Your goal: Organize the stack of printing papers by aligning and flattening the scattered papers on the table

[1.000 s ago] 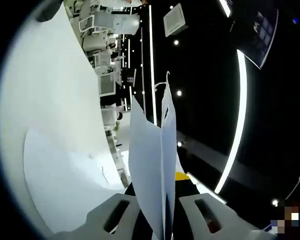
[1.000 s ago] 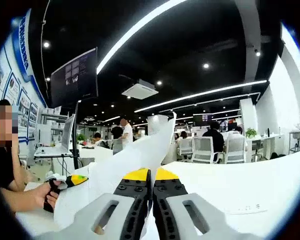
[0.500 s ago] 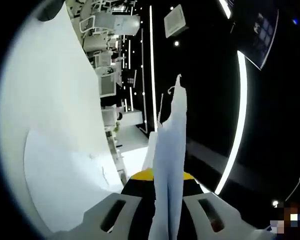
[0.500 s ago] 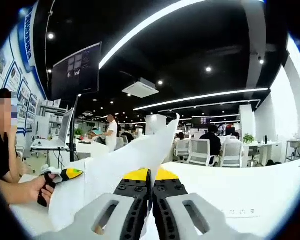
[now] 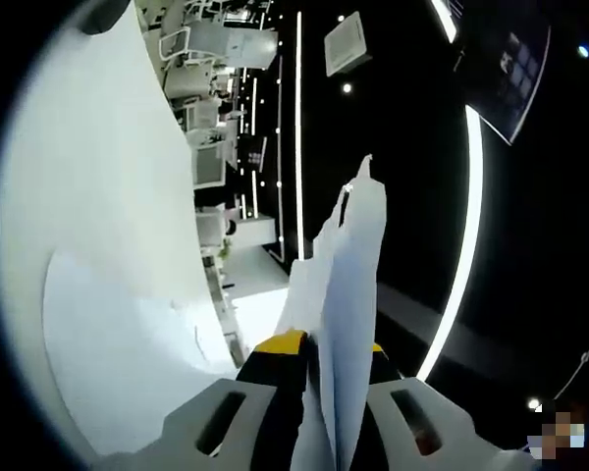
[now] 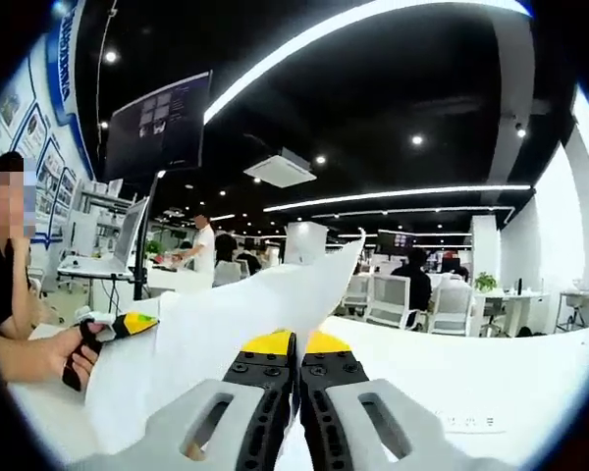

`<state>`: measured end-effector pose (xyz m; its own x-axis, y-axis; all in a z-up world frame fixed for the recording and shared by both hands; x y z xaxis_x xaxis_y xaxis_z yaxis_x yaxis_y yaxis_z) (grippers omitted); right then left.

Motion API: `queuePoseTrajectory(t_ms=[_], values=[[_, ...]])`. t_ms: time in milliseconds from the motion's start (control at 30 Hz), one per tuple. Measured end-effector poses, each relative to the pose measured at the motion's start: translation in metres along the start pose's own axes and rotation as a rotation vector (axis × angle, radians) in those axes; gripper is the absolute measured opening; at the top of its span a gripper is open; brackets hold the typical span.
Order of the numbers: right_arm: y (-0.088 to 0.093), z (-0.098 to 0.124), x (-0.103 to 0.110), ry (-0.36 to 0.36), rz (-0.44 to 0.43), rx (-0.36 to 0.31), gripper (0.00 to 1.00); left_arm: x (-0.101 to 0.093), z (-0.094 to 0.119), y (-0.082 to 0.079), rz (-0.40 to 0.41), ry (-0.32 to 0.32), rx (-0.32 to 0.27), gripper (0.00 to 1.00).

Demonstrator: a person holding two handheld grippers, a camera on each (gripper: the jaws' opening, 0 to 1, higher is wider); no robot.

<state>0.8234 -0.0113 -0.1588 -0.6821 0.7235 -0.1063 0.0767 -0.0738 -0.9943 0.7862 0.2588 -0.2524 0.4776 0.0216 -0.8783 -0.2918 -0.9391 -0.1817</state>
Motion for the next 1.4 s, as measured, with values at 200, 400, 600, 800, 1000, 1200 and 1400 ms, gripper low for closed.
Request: queuePoseTrajectory(t_ms=[200, 400, 600, 800, 1000, 1200, 1400], values=[[-0.004, 0.0, 0.012, -0.033, 0.053, -0.025, 0.0, -0.001, 0.001, 0.001, 0.008, -0.001, -0.003, 0.12], [0.004, 0.001, 0.018, -0.042, 0.016, -0.01, 0.0, 0.002, 0.001, -0.001, 0.014, -0.006, -0.004, 0.12], [0.012, 0.007, 0.018, -0.026, -0.02, 0.002, 0.0, 0.003, 0.0, -0.004, 0.017, -0.004, -0.009, 0.11], [0.01, 0.013, 0.022, -0.023, -0.027, -0.01, 0.0, 0.0, 0.001, -0.002, 0.022, 0.006, -0.006, 0.11], [0.014, 0.013, 0.028, -0.022, -0.02, -0.014, 0.0, -0.001, 0.001, 0.001, 0.021, 0.008, -0.004, 0.11], [0.024, 0.007, 0.035, -0.03, 0.02, 0.012, 0.0, 0.001, 0.002, -0.001, 0.017, 0.0, -0.005, 0.11], [0.03, 0.006, 0.035, -0.008, 0.022, 0.041, 0.0, 0.001, 0.003, -0.002, 0.006, -0.006, -0.011, 0.11]])
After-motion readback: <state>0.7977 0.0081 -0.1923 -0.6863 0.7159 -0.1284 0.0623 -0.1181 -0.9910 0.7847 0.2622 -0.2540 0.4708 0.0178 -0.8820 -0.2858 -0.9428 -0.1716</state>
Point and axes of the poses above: the point that each gripper's makers call its tool centre point, and the gripper's own axes: z roughly backward along the fingers, x roughly to its left, y roughly out of its underside, the point moved 6 cm from there along z, roughly backward along the fingers, and after that the axes turned 7 degrees about x, right-handed, at the moved point
